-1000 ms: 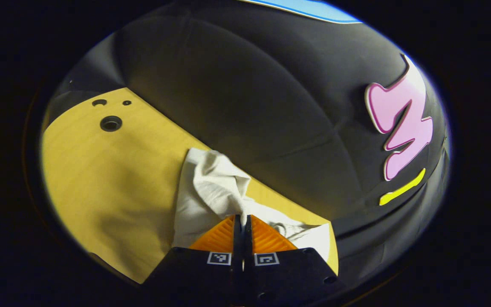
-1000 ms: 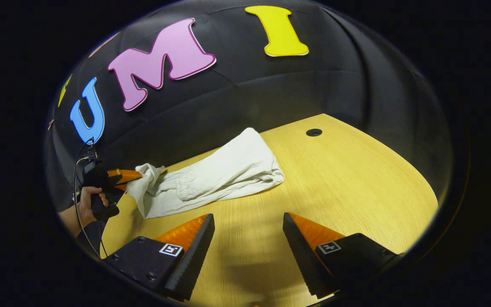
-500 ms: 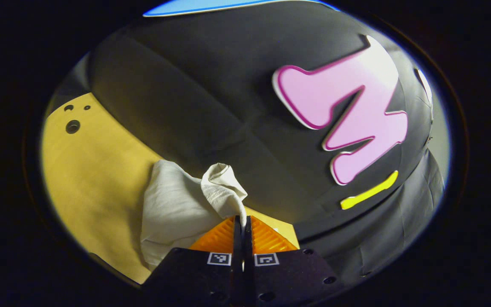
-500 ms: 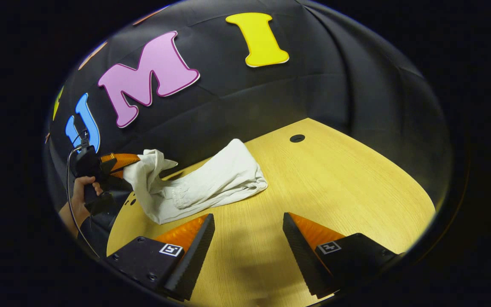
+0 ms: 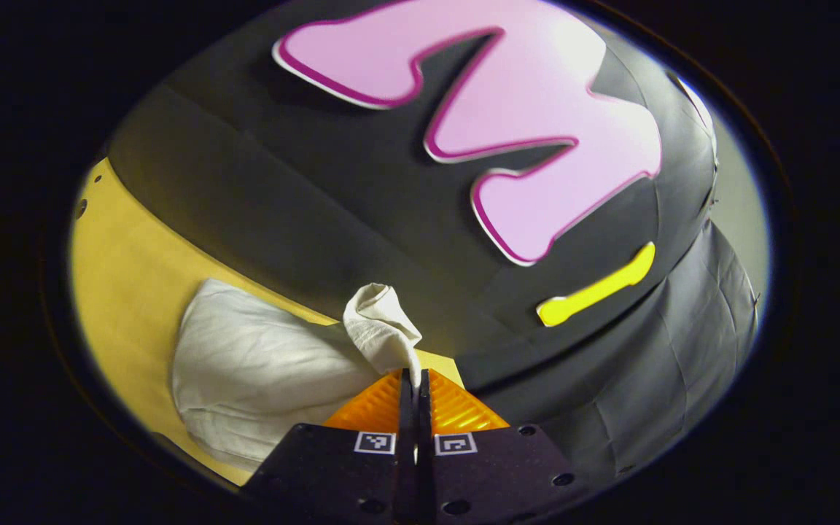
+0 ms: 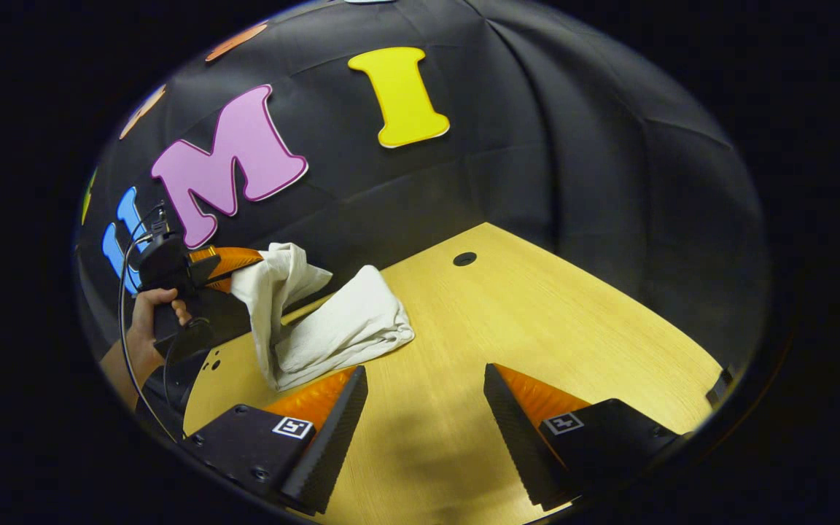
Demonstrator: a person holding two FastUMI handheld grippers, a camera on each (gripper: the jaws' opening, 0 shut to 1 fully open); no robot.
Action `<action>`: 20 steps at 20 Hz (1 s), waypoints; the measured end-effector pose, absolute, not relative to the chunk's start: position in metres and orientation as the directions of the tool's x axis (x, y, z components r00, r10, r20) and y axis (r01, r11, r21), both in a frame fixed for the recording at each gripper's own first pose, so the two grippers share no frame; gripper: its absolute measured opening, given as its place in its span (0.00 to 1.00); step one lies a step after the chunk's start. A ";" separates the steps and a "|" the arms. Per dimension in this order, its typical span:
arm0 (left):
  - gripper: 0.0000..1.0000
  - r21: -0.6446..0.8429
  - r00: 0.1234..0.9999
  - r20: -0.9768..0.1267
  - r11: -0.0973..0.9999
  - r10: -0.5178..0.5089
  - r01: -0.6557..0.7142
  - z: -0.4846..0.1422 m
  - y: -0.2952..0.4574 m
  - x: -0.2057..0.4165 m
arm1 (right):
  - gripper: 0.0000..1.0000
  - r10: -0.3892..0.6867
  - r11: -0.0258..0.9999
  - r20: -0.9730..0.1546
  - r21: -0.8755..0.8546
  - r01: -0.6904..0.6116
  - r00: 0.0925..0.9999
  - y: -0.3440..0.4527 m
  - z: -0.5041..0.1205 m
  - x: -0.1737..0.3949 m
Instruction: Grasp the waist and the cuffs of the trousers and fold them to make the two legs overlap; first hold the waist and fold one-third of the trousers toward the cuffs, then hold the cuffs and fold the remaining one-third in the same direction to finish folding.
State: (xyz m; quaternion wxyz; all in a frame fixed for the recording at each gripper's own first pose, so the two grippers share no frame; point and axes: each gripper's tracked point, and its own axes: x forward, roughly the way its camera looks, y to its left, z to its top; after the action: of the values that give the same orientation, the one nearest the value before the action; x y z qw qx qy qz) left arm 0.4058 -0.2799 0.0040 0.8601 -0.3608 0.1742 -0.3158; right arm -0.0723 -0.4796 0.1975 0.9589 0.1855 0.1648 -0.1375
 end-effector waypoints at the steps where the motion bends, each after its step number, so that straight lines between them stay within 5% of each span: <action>1: 0.05 -0.724 0.731 -0.078 0.542 -0.678 0.426 0.003 -0.291 0.405 | 0.98 -0.216 0.889 -0.366 0.311 0.337 0.905 -0.485 0.198 -0.079; 13: 0.07 -0.621 0.706 -0.222 0.656 -0.672 0.429 -0.001 -0.313 0.403 | 0.98 -0.311 0.848 -0.371 0.309 0.432 0.875 -0.508 0.192 -0.133; 14: 0.14 -0.613 0.706 -0.230 0.663 -0.670 0.430 0.001 -0.313 0.401 | 0.98 -0.313 0.846 -0.371 0.310 0.434 0.874 -0.506 0.194 -0.133; 18: 0.84 -0.553 0.730 -0.248 0.712 -0.637 0.433 0.002 -0.298 0.385 | 0.98 -0.312 0.854 -0.351 0.305 0.423 0.883 -0.506 0.199 -0.137; 20: 0.84 -0.537 0.749 -0.237 0.726 -0.619 0.430 0.012 -0.280 0.378 | 0.98 -0.304 0.861 -0.343 0.301 0.411 0.889 -0.504 0.207 -0.139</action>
State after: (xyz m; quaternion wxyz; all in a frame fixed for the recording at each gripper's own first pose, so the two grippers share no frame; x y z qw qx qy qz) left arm 0.3776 -0.2798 0.0125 0.9061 -0.2309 0.2046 -0.2895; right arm -0.1394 -0.5035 0.2066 0.9538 0.1858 0.1436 -0.1874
